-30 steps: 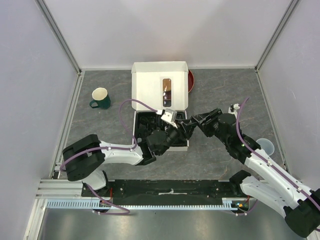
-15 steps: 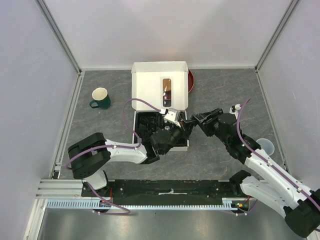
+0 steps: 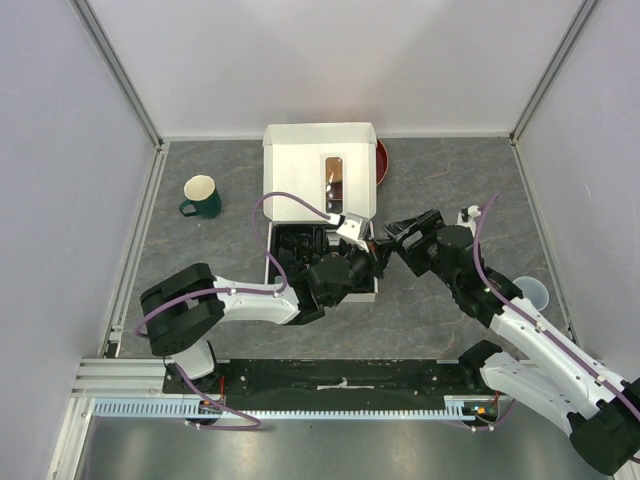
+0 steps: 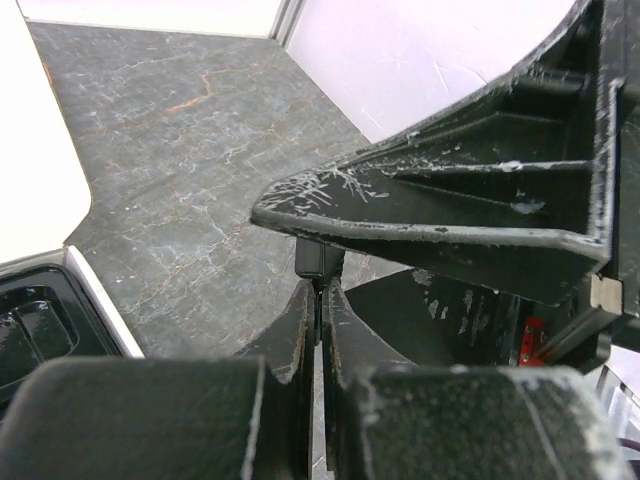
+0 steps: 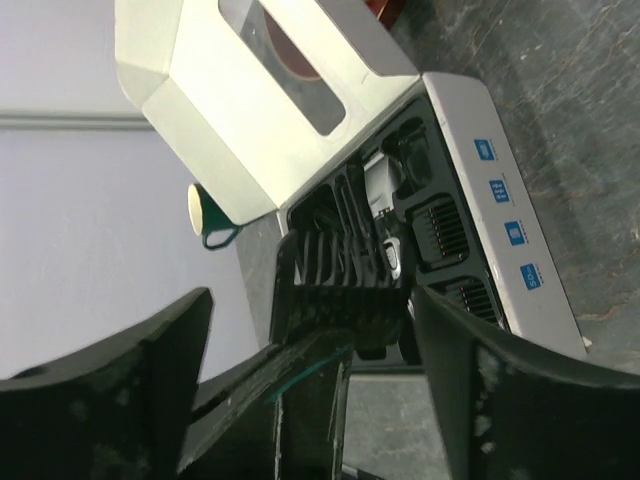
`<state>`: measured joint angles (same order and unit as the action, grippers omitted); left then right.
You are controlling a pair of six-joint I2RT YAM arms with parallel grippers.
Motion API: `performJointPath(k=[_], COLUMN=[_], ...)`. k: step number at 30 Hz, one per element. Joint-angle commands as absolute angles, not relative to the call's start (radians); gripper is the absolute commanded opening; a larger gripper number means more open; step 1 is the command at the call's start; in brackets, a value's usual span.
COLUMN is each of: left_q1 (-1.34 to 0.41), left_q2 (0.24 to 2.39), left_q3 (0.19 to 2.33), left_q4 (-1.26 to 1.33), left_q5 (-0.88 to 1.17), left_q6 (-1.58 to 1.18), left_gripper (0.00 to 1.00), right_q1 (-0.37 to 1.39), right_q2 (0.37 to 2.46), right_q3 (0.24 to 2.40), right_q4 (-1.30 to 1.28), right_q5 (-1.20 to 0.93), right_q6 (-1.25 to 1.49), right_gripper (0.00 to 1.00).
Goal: Sort the hair-cutting tools
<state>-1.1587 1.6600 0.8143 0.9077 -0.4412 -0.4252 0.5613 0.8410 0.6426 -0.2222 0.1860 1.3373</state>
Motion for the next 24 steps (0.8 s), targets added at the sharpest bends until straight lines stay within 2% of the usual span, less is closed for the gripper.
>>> performJointPath(k=[1, 2, 14, 24], left_q1=[-1.164, -1.164, -1.121, -0.935], left_q2=[1.638, 1.634, 1.519, 1.378], left_q3=[0.864, 0.861, 0.822, 0.755], left_q4=[0.859, 0.854, 0.683, 0.523], left_q5=[-0.427, -0.423, -0.359, -0.187], left_q6=[-0.422, -0.428, -0.517, -0.664], left_gripper=[0.02, 0.02, 0.02, 0.02], right_q1=[0.569, 0.569, 0.569, 0.569], right_q2=[0.836, 0.838, 0.824, 0.790], right_q3=[0.710, 0.724, 0.762, 0.779], right_q4=[-0.209, -0.210, -0.294, -0.354], right_q5=[0.152, 0.155, 0.201, 0.267], right_q6=[1.255, 1.214, 1.155, 1.135], right_gripper=[0.93, 0.98, 0.98, 0.98])
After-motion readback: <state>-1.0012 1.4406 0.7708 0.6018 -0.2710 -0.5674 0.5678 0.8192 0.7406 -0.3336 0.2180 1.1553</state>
